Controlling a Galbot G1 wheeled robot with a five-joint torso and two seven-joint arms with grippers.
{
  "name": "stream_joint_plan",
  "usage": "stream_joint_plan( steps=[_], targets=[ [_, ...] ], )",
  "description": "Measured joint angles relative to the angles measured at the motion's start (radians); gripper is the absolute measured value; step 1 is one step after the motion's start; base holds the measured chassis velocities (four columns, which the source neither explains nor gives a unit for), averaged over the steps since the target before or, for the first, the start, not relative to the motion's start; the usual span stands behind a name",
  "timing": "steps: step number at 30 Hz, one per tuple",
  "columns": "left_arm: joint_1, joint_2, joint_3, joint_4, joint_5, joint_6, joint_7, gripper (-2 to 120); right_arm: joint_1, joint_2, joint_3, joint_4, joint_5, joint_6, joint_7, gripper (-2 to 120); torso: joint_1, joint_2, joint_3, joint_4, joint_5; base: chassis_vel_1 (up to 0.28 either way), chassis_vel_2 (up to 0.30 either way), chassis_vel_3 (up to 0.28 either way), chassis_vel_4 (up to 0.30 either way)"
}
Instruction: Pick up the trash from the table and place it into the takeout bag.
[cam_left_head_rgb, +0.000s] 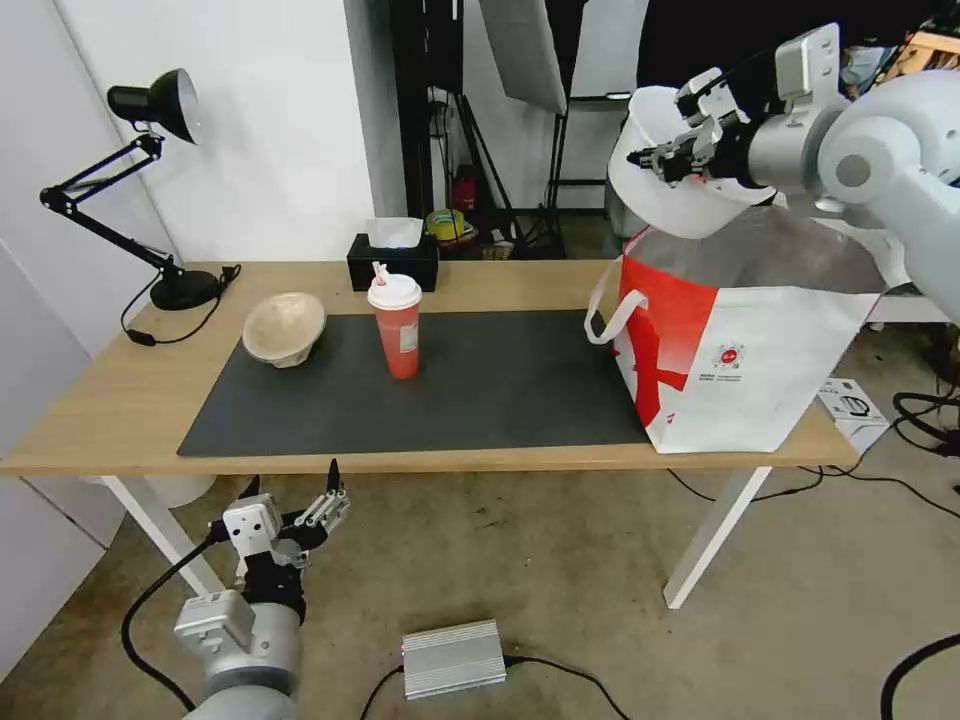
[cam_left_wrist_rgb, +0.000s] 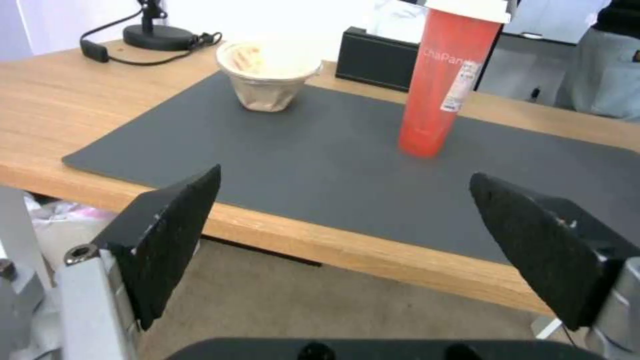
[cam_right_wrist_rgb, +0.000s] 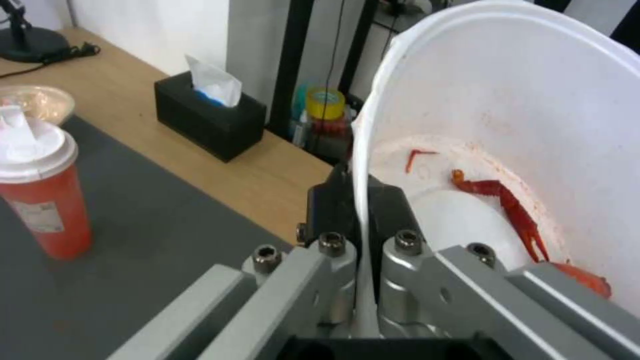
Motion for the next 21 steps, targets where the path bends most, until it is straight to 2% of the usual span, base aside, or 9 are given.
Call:
stream_joint_plan(
  steps=[9,21],
  targets=[
    [-0.002,0.0,0.007,0.002,-0.007,0.0,-0.001,100,-0.07,-0.021,0.047,0.031,-0.006,0.0,0.009,0,0.0,0.0,0.0,0.0,0.0,0.0,0.0,0.0,0.0],
    [0.01,0.012,-0.001,-0.004,-0.01,0.0,-0.005,100,-0.282,-0.043,0.201,0.082,-0.025,0.0,0.026,0,0.0,0.0,0.0,0.0001,0.0001,0.0,0.0,0.0,0.0]
  ],
)
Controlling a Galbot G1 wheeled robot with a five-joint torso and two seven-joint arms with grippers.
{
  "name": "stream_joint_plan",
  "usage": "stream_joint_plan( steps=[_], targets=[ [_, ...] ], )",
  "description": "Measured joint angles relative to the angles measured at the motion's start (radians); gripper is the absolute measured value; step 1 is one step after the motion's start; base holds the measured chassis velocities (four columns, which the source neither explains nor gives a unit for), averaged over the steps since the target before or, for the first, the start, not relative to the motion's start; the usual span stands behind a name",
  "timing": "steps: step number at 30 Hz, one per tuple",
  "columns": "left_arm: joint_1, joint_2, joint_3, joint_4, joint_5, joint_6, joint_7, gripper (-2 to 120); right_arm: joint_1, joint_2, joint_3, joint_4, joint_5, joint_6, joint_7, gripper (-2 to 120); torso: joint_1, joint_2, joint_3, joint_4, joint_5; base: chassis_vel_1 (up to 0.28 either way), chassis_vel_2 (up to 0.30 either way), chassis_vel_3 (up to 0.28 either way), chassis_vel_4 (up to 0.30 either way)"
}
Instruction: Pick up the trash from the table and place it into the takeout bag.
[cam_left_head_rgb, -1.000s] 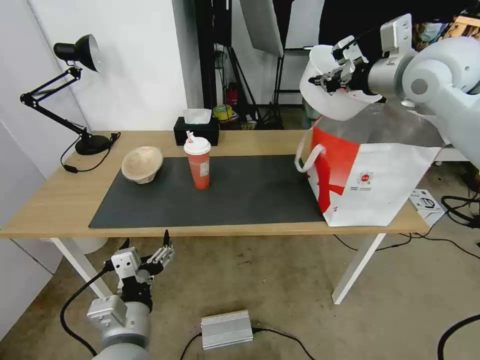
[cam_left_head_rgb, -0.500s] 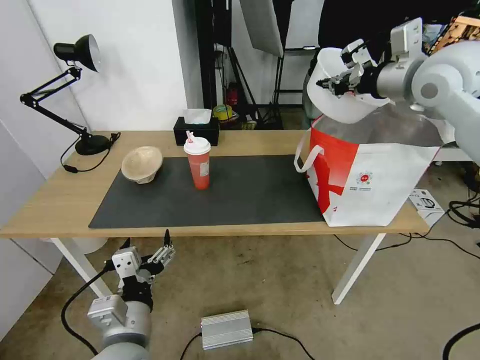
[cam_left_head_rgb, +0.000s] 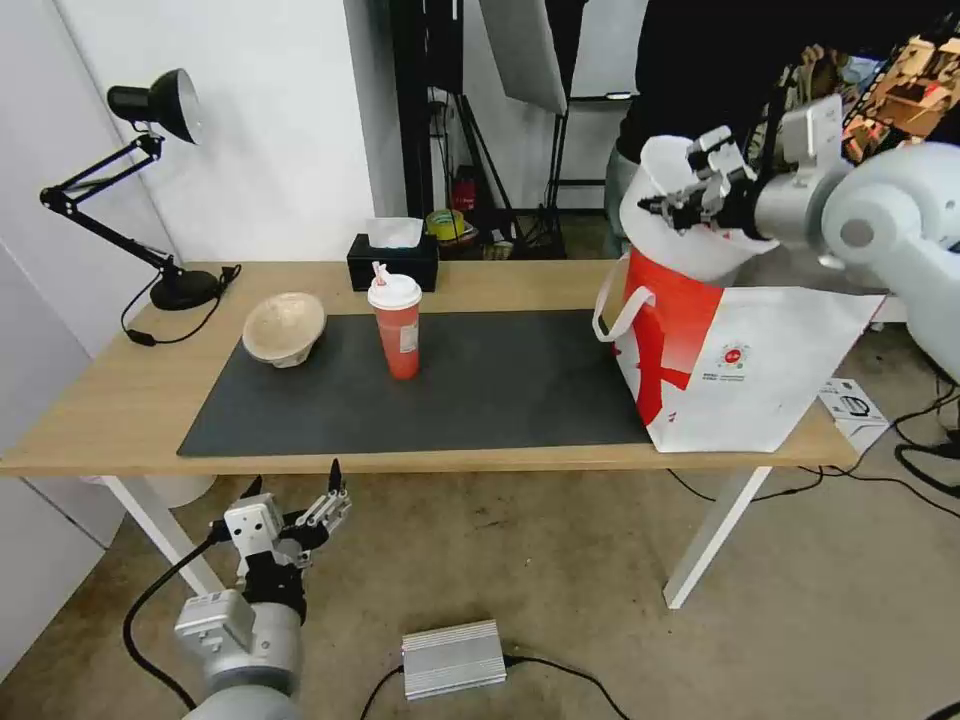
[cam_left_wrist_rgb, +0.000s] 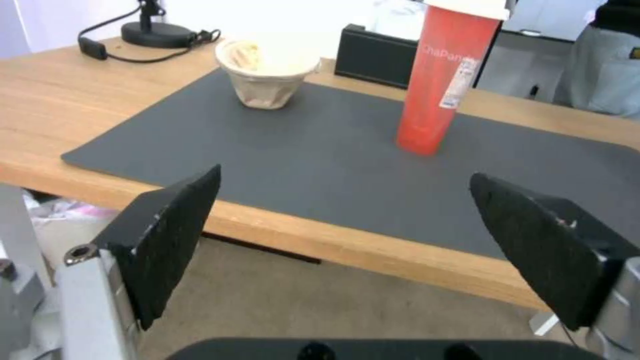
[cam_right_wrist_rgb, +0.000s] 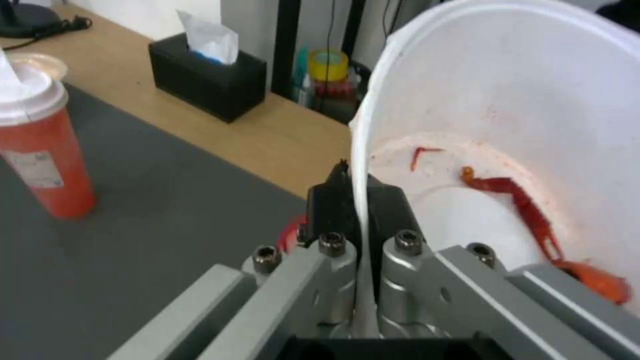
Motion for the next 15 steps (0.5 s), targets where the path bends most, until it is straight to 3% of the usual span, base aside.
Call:
stream_joint_plan(
  steps=[9,15],
  targets=[
    [0.01,-0.004,0.005,-0.001,0.008,0.0,-0.001,100,-0.232,0.001,0.198,0.044,0.11,0.0,0.07,0,0.0,0.0,0.0,0.0,0.0,0.0,0.0,0.0,0.0],
    [0.008,-0.002,0.009,-0.001,0.011,0.0,-0.001,100,-0.307,-0.003,0.261,0.061,0.127,0.0,0.08,0,0.0,0.0,0.0,-0.0001,0.0,0.0,0.0,0.0,0.0]
  ],
)
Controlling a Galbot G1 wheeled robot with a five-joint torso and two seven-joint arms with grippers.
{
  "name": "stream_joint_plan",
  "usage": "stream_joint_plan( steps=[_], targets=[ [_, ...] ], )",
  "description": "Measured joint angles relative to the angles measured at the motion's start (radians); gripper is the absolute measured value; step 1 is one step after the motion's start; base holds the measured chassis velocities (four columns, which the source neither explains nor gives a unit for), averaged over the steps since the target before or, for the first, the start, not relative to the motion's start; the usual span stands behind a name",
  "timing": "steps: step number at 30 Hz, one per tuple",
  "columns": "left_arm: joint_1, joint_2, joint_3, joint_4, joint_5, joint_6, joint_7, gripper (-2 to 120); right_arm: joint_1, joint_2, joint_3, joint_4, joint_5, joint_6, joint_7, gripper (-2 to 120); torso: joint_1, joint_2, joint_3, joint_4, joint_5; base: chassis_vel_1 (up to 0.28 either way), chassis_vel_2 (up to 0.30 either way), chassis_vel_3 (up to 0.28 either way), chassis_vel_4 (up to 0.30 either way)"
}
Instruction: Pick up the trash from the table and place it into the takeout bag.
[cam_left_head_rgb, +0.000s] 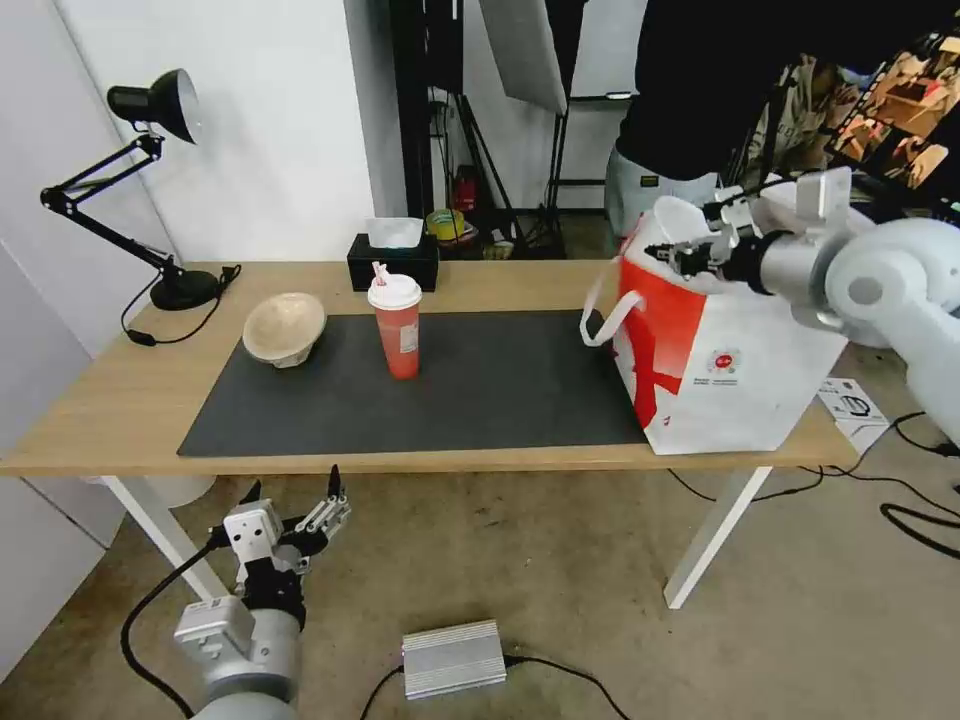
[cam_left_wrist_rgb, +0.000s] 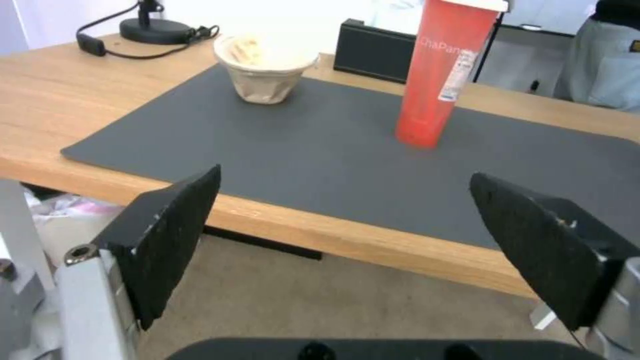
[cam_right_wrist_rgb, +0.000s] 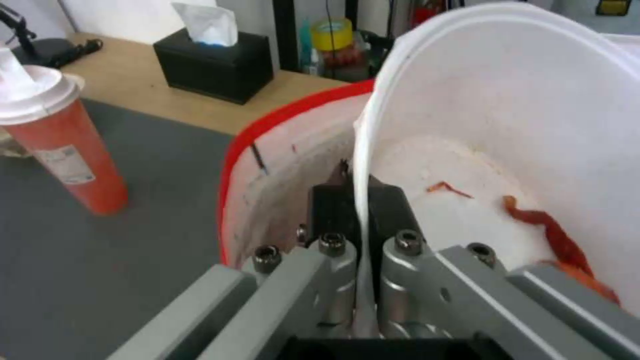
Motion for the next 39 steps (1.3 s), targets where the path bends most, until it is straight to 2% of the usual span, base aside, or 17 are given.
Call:
stream_joint_plan(
  steps=[7,11,13,14,18,20,21,23,24,27,29,32,34,36,39],
  targets=[
    [0.002,-0.007,0.021,0.007,0.014,0.0,0.0,100,-0.038,-0.015,0.043,0.02,0.008,0.0,0.002,0,0.0,0.0,0.0,0.0,-0.0001,0.0,0.0,0.0,0.0],
    [0.002,-0.008,0.025,0.008,0.017,0.0,0.0,100,-0.037,-0.018,0.053,0.026,0.021,0.001,0.005,4,0.0,0.0,0.0,0.0001,-0.0001,0.0,0.0,0.0,0.0],
    [0.002,-0.008,0.026,0.008,0.017,0.0,0.0,100,-0.029,-0.019,0.053,0.026,0.034,0.001,0.011,13,0.0,0.0,0.0,0.0002,-0.0001,0.0,0.0,0.0,0.0],
    [0.002,-0.008,0.026,0.008,0.017,0.0,0.0,100,-0.029,-0.019,0.053,0.026,0.034,0.001,0.011,13,0.0,0.0,0.0,0.0002,-0.0001,0.0,0.0,0.0,0.0],
    [-0.001,-0.009,0.03,0.009,0.018,0.0,0.0,100,-0.01,-0.023,0.052,0.026,0.044,0.001,0.013,31,0.0,0.0,0.0,0.0001,-0.0002,0.0,0.0,0.0,0.0],
    [-0.001,-0.009,0.03,0.01,0.018,0.0,0.0,100,-0.008,-0.023,0.051,0.026,0.044,0.001,0.014,34,0.0,0.0,0.0,0.0001,-0.0002,0.0,0.0,0.0,0.0],
    [-0.003,-0.009,0.032,0.011,0.018,0.0,0.0,100,-0.004,-0.023,0.047,0.026,0.044,0.001,0.015,41,0.0,0.0,0.0,0.0001,-0.0002,0.0,0.0,0.0,0.0],
    [-0.004,-0.009,0.034,0.013,0.018,0.0,0.001,100,-0.001,-0.023,0.044,0.024,0.045,0.002,0.016,49,0.0,0.0,0.0,0.0001,-0.0002,0.0,0.0,0.0,0.0],
    [-0.004,-0.009,0.034,0.013,0.018,0.0,0.001,100,-0.001,-0.023,0.044,0.024,0.045,0.002,0.016,49,0.0,0.0,0.0,0.0001,-0.0002,0.0,0.0,0.0,0.0],
    [-0.009,-0.009,0.038,0.016,0.018,0.0,0.001,100,0.004,-0.026,0.04,0.021,0.044,0.002,0.018,65,0.0,0.0,0.0,0.0001,-0.0002,0.0,0.0,0.0,0.0],
    [-0.01,-0.009,0.039,0.017,0.018,0.0,0.001,100,0.007,-0.026,0.037,0.02,0.043,0.002,0.018,68,0.0,0.0,0.0,0.0,-0.0001,0.0,0.0,0.0,0.0],
    [-0.013,-0.008,0.043,0.019,0.018,0.0,0.001,100,0.025,-0.028,0.024,0.017,0.042,0.002,0.019,83,0.0,0.0,0.0,0.0001,-0.0002,0.0,0.0,0.0,0.0],
    [-0.013,-0.009,0.044,0.02,0.018,0.0,0.001,100,0.027,-0.028,0.023,0.016,0.042,0.002,0.019,86,0.0,0.0,0.0,0.0001,-0.0002,0.0,0.0,0.0,0.0],
    [-0.014,-0.009,0.045,0.02,0.018,0.0,0.001,100,0.03,-0.029,0.022,0.019,0.041,0.002,0.022,96,0.0,0.0,0.0,0.0001,-0.0002,0.0,0.0,0.0,0.0],
    [-0.014,-0.009,0.044,0.02,0.018,0.0,0.001,100,0.026,-0.029,0.034,0.03,0.041,0.002,0.029,99,0.0,0.0,0.0,0.0001,-0.0001,0.0,0.0,0.0,0.0]
  ],
)
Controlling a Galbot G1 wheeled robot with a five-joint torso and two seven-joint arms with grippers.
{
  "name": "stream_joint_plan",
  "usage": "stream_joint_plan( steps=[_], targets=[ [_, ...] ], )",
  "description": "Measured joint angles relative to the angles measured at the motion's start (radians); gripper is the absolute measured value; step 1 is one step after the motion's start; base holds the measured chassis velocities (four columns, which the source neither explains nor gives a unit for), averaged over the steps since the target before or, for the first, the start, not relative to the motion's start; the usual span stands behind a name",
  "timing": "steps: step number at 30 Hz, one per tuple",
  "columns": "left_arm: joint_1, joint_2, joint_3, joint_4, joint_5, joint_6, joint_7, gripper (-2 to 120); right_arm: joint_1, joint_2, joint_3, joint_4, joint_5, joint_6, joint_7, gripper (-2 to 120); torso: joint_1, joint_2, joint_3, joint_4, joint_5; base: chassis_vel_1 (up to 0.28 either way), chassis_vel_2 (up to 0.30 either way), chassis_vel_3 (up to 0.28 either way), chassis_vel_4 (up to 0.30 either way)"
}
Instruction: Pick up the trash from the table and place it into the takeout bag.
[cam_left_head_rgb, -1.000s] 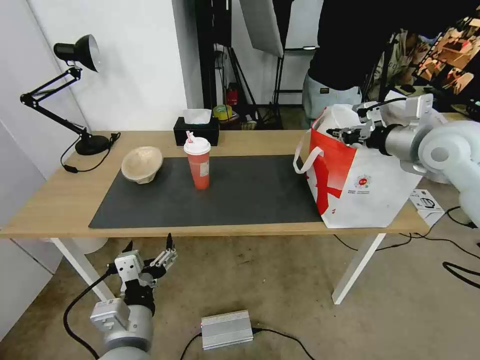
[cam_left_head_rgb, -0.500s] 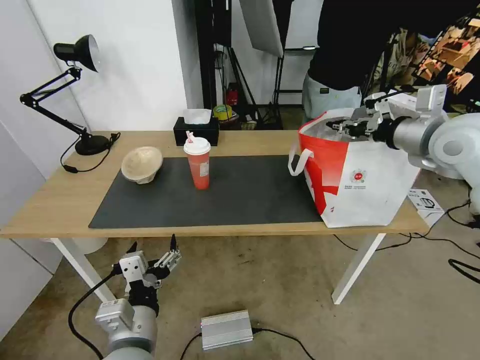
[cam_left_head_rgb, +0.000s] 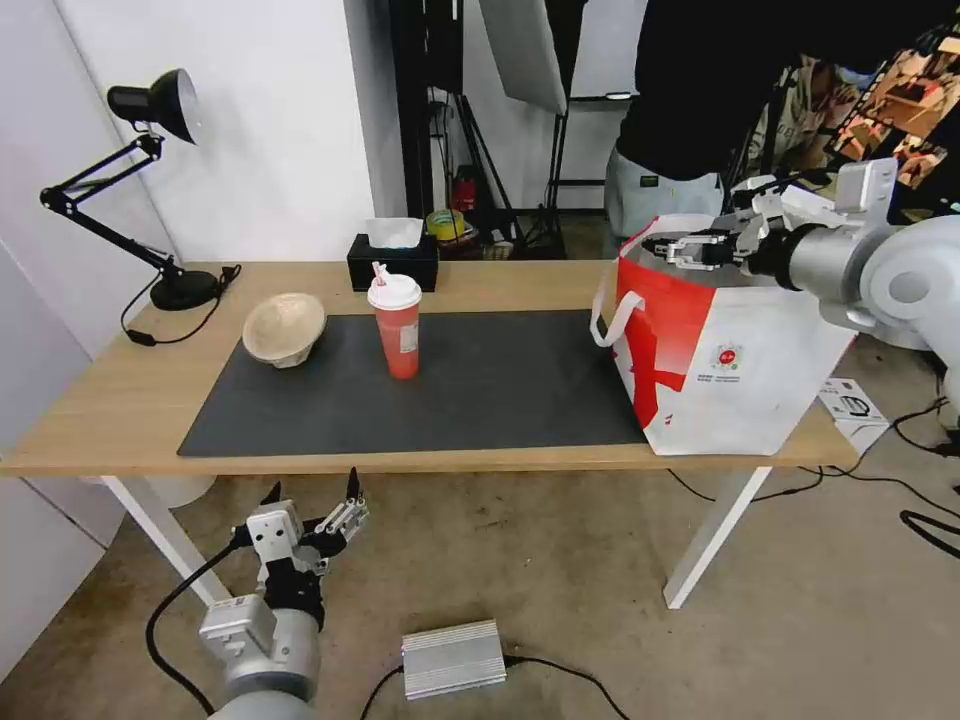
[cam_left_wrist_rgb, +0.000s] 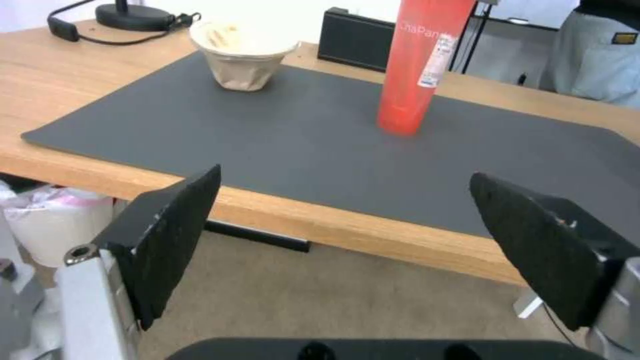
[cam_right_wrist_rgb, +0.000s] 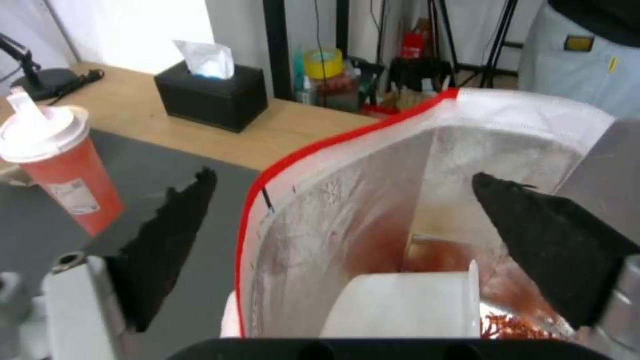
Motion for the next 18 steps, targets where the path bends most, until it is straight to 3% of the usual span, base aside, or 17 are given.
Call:
stream_joint_plan(
  steps=[6,9,11,13,15,16,18],
  targets=[
    [0.004,0.001,-0.006,-0.001,-0.001,0.0,0.0,100,-0.05,0.003,0.068,0.063,0.008,0.008,0.036,100,0.0,0.0,0.0,0.0,-0.0001,0.0,0.0,0.0,0.0],
    [0.004,0.001,-0.01,-0.002,-0.001,0.0,0.0,100,-0.086,0.005,0.087,0.112,0.006,0.065,0.075,100,0.0,0.0,0.0,0.0,0.0,0.0,0.0,0.0,0.0],
    [0.005,0.002,-0.016,-0.004,-0.001,0.0,0.0,100,-0.146,0.009,0.102,0.184,-0.04,0.194,0.137,100,0.0,0.0,0.0,0.0001,-0.0001,0.0,0.0,0.0,0.0],
    [0.006,0.002,-0.016,-0.004,-0.001,0.0,0.0,100,-0.154,0.009,0.103,0.192,-0.05,0.214,0.145,100,0.0,0.0,0.0,0.0001,-0.0001,0.0,0.0,0.0,0.0],
    [0.007,0.004,-0.02,-0.006,-0.001,-0.001,0.0,100,-0.22,0.012,0.112,0.255,-0.129,0.359,0.207,100,0.0,0.0,0.0,0.0,-0.0002,0.0,0.0,0.0,0.0],
    [0.007,0.004,-0.02,-0.006,-0.001,-0.001,0.0,100,-0.22,0.012,0.112,0.255,-0.129,0.359,0.207,100,0.0,0.0,0.0,0.0,-0.0002,0.0,0.0,0.0,0.0],
    [0.009,0.003,-0.021,-0.008,-0.002,-0.001,0.0,100,-0.325,0.03,0.125,0.328,-0.257,0.494,0.278,100,0.0,0.0,0.0,0.0,0.0,0.0,0.0,0.0,0.0]
  ],
)
